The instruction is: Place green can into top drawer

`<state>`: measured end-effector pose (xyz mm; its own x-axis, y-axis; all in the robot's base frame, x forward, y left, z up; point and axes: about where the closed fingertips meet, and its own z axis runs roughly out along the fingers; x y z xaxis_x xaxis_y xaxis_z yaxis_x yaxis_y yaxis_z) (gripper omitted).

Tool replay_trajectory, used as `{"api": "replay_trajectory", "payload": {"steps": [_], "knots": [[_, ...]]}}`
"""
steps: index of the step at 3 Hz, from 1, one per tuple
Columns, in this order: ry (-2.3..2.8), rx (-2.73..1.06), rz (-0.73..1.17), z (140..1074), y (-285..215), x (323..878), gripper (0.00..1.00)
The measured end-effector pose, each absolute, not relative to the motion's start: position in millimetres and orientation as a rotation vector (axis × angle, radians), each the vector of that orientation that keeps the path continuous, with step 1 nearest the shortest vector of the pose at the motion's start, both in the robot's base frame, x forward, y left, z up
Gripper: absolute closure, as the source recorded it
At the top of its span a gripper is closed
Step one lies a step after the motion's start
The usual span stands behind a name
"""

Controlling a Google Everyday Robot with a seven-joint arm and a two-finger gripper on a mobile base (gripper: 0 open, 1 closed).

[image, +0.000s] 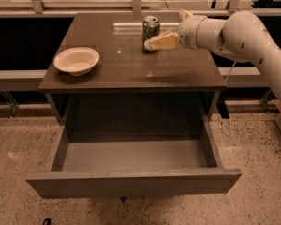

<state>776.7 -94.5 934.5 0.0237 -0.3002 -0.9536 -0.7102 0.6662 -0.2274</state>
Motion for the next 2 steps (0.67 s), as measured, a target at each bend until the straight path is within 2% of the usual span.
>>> {"api": "replay_trajectory", "payload": {"steps": [1,2], "knots": [[1.531,-0.728,0.353,936,-99,808,0.0],[1.521,-0.642,0.397,937,-94,830,0.0]]}}
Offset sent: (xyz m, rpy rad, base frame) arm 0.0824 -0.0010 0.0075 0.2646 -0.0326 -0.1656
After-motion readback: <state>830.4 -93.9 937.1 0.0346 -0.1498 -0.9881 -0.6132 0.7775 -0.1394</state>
